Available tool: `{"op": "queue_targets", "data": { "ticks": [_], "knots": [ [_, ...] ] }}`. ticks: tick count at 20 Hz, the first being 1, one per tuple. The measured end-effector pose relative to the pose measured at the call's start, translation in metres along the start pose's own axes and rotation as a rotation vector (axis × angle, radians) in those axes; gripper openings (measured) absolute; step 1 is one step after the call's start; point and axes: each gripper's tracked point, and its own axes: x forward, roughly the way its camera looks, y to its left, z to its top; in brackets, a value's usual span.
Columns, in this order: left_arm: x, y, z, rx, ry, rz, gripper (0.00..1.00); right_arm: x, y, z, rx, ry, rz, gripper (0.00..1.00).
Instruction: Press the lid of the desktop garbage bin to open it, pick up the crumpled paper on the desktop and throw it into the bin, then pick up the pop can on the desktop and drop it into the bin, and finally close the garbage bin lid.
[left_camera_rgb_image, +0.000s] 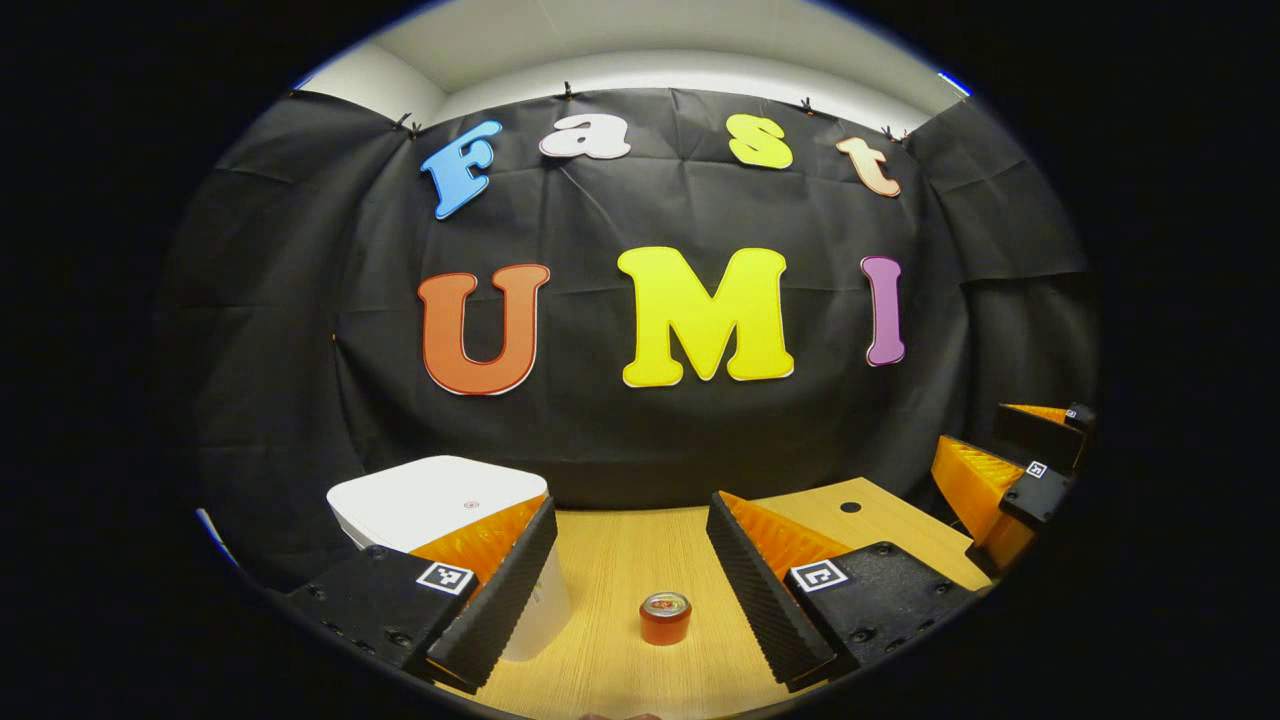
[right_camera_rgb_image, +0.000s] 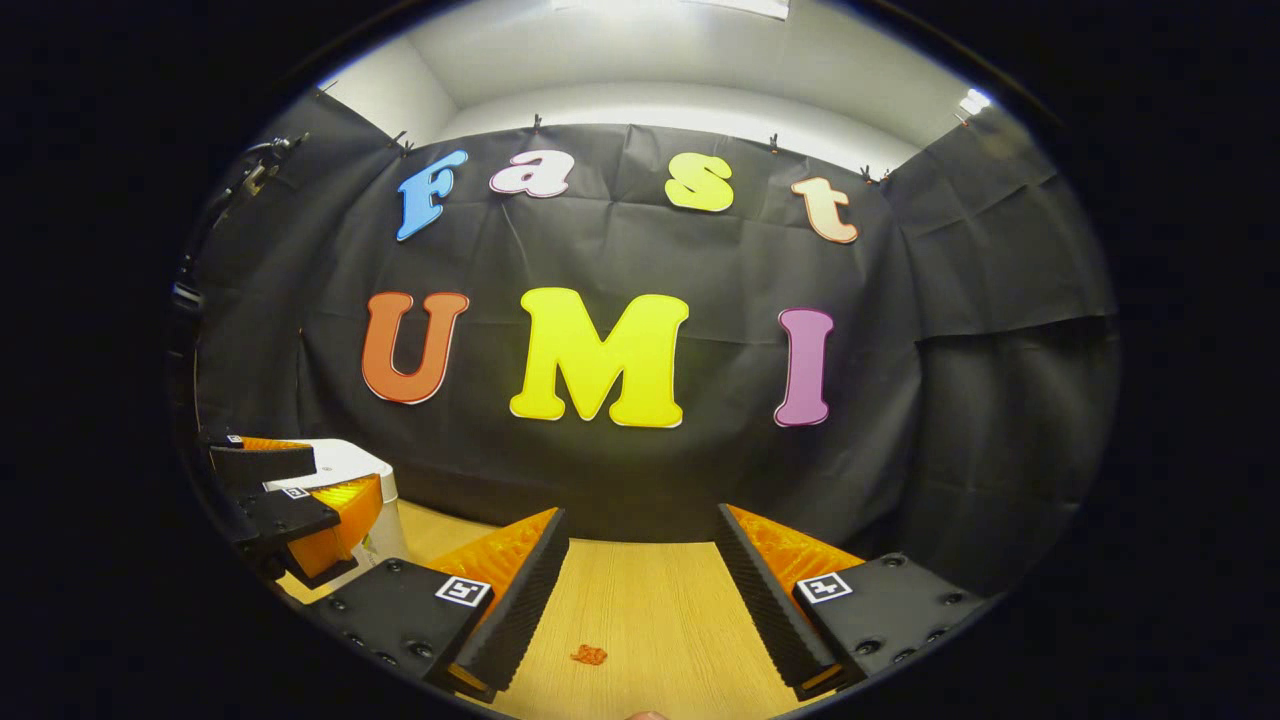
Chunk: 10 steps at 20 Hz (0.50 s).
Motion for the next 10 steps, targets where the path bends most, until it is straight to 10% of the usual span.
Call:
{"op": "queue_targets", "data": {
  "ticks": [2,10],
  "knots": [
    [0.002,0.003,-0.001,0.003,0.006,0.005,0.98,0.002,0.002,-0.002,-0.001,0.001,0.008,0.95],
    [0.022,0.042,0.000,0.005,0.024,0.094,0.45,0.007,0.005,0.000,-0.015,-0.001,0.023,0.92]
  ]
}}
